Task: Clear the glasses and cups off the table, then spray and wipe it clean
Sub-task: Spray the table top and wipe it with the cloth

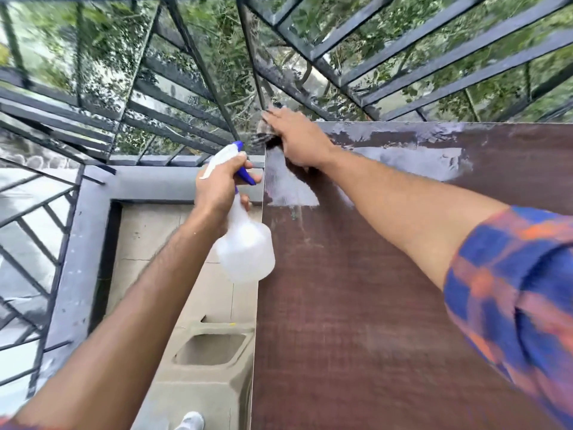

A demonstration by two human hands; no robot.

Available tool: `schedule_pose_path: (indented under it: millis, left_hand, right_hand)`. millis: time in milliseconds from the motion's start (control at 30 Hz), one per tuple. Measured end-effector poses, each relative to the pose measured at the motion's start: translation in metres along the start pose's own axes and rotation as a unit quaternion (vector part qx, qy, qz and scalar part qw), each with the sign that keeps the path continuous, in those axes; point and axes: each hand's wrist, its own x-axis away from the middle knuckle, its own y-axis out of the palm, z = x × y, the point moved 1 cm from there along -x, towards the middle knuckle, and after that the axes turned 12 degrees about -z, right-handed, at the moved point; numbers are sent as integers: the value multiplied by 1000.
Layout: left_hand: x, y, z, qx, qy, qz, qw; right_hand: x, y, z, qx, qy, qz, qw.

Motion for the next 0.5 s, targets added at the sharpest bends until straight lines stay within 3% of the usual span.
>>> schedule_pose_path:
  millis: [167,333,500]
  left_hand:
    - [-4,9,3,10,-10,7,1000]
    - [-6,14,6,12,-3,12,1000]
    - [-8,20,10,4,-4,8,1000]
  right_hand:
    - [21,17,-15,-33,60,68,995]
    - [99,57,-2,7,-54,52,997]
    - [80,6,48,-21,99,80,992]
